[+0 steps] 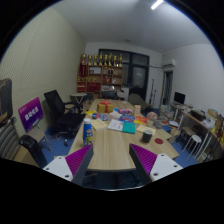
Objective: Pour water
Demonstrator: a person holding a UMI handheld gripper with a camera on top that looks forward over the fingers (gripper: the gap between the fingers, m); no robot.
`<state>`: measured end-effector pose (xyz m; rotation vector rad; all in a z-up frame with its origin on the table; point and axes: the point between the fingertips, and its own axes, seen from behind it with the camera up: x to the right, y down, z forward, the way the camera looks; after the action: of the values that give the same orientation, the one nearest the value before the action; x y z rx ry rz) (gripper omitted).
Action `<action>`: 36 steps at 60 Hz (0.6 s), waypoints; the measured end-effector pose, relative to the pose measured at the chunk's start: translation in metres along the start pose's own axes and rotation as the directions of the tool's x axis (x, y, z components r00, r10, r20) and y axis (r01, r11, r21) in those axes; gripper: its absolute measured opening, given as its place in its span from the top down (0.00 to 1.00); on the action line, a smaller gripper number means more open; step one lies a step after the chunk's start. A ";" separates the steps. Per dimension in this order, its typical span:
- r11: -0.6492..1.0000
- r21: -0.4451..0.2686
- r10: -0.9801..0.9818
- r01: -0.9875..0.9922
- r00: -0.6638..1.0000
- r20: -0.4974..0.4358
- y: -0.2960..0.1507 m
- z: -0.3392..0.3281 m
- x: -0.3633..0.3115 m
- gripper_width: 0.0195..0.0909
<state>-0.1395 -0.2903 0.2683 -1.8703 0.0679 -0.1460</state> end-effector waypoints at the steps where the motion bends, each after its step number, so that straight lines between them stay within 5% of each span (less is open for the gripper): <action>1: 1.000 0.007 0.005 -0.005 1.000 0.007 0.003 0.008 -0.010 0.11; 26: 0.995 0.065 0.068 -0.077 0.988 0.137 0.065 0.266 -0.167 0.10; 36: 0.994 0.110 -0.014 0.007 0.998 0.064 0.067 0.338 -0.173 0.11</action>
<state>-0.2637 0.0308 0.0939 -1.7646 0.0053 -0.0943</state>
